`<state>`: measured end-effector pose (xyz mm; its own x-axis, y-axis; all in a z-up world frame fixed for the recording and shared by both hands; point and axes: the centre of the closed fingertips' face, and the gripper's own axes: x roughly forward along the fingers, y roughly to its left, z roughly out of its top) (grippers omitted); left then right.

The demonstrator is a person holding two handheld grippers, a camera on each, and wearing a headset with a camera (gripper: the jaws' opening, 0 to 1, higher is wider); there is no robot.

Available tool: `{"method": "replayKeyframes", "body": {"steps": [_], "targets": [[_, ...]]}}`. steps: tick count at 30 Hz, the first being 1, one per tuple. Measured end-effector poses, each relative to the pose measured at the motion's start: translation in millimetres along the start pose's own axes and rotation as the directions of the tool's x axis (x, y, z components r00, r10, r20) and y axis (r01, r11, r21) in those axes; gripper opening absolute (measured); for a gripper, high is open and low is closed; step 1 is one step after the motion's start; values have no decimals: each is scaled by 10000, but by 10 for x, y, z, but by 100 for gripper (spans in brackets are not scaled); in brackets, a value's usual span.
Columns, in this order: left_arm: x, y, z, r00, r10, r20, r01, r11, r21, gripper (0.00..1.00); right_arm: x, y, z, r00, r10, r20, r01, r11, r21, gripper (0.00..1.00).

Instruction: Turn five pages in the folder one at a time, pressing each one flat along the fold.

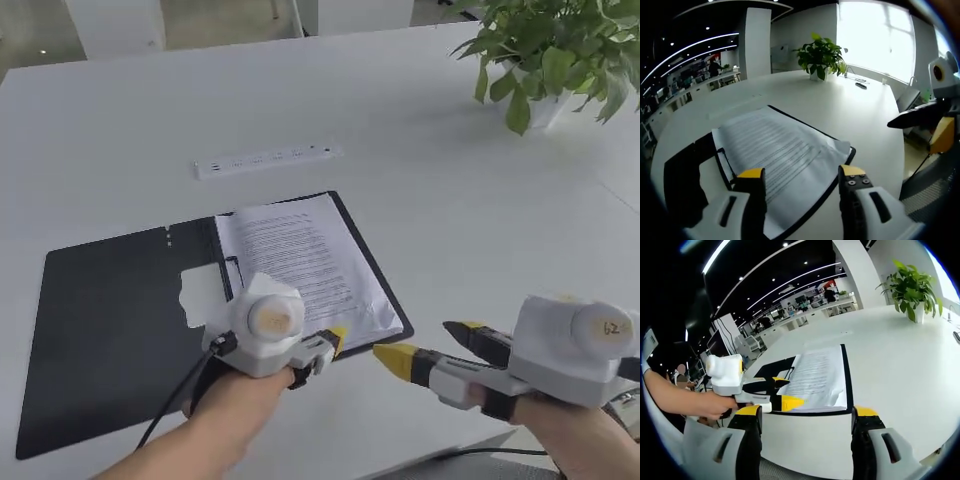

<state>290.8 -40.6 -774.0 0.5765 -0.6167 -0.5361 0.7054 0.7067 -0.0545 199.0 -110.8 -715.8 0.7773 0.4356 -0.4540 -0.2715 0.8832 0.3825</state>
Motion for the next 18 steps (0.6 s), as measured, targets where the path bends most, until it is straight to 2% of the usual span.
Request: {"method": "replayKeyframes", "body": {"steps": [8,13,18], "targets": [[208,-48,-6,9999,113,-46,-112,9999,114,57,27,-18,0,10000,-39,-43,39,10000,56,72],[309,-84,-3,9997,237,65,-236,9996,-120,56,28,-40,-4,10000,-60,-38,60,9999,122,72],[397,-90,-48,9991,428,-38,-428,9989,-163,53,32,-50,-17,9999,-82,-78,83,9999,145,71]]}}
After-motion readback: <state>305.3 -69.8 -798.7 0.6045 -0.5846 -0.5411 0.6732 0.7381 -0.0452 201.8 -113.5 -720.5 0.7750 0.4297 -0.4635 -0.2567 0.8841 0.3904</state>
